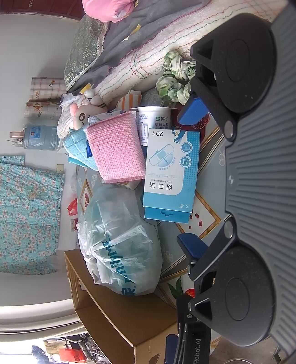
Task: Organize soft objects
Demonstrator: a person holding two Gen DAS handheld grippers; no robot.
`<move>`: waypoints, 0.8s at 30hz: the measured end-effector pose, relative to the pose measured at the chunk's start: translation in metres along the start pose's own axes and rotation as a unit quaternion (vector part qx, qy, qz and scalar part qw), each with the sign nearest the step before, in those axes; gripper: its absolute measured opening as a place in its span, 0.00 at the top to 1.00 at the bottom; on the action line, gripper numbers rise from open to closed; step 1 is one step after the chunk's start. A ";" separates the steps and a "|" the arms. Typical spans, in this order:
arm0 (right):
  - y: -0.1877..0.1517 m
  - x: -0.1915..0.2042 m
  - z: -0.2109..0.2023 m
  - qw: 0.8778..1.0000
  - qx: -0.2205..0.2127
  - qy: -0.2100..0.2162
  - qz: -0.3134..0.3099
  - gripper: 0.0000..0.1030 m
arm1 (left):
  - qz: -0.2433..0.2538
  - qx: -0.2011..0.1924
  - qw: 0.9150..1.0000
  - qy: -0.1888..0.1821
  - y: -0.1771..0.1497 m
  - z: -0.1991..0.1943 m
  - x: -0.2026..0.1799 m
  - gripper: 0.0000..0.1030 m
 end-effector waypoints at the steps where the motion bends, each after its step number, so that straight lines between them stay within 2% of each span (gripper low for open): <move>1: 0.000 0.000 0.000 1.000 0.000 0.000 0.000 0.01 | 0.000 0.000 1.000 0.000 0.000 0.000 0.000 0.00; 12: -0.002 -0.003 0.005 1.000 0.000 0.001 0.004 0.01 | 0.002 0.004 1.000 0.003 -0.004 0.004 0.001 0.00; 18: -0.014 -0.021 0.008 1.000 -0.007 -0.009 0.024 0.01 | 0.025 0.007 1.000 0.001 -0.016 0.009 -0.008 0.00; 24: -0.028 -0.049 -0.002 0.997 -0.068 -0.010 0.036 0.01 | 0.049 -0.006 0.998 -0.031 -0.026 0.012 -0.022 0.00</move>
Point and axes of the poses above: each gripper's, at about its wrist camera, not at the fingertips, and z roughly the way its jaws point, x to its left, y to its top, the point moved 3 cm from there along z, roughly the way its jaws point, and after that the axes turned 15 degrees about y, right-handed, at the moved point
